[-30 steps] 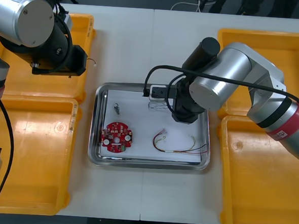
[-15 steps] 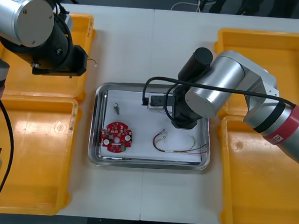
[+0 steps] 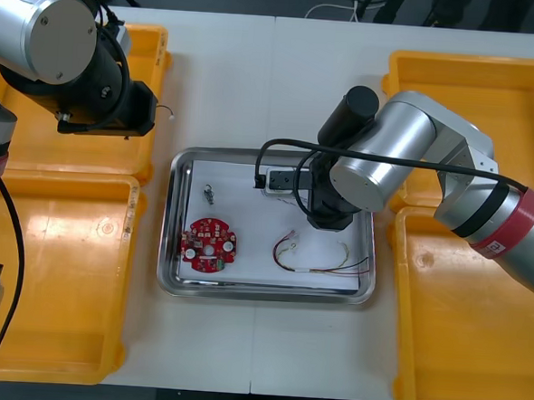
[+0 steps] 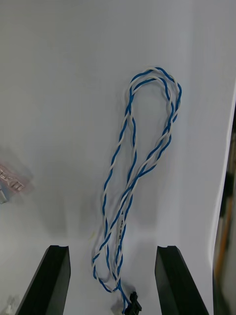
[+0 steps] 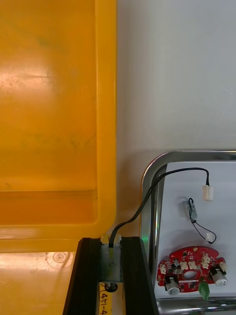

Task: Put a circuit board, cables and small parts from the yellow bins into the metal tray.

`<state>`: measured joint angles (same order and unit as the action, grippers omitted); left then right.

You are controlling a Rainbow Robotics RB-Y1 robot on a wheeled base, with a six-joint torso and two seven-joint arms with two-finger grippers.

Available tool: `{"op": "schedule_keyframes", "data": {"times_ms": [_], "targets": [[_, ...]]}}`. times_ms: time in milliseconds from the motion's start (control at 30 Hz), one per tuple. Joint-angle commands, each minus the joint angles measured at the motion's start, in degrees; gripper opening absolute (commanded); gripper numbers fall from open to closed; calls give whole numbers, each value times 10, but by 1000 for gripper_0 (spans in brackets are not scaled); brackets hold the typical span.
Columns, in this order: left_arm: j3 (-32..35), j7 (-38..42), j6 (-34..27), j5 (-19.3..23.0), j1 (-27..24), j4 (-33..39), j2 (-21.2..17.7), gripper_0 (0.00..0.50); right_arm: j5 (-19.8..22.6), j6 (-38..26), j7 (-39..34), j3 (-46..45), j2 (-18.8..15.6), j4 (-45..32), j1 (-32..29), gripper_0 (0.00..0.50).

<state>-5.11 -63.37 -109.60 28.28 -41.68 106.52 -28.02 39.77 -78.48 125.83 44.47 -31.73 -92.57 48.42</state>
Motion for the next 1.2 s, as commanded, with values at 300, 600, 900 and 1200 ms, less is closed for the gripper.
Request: {"op": "schedule_keyframes", "data": {"times_ms": [300,600,900,1200], "targets": [[-9,47,-4,7,1,22,6,1,22,-96,9,-80,7,-28,38,500],[-9,49,-4,10,1,23,7,0,30,-234,0,-176,35,-29,59,500],[-9,50,-4,11,2,23,6,1,38,-315,-18,-269,30,-40,70,500],[-9,54,-4,12,2,22,6,0,43,-315,-127,-291,-27,-110,66,500]]}}
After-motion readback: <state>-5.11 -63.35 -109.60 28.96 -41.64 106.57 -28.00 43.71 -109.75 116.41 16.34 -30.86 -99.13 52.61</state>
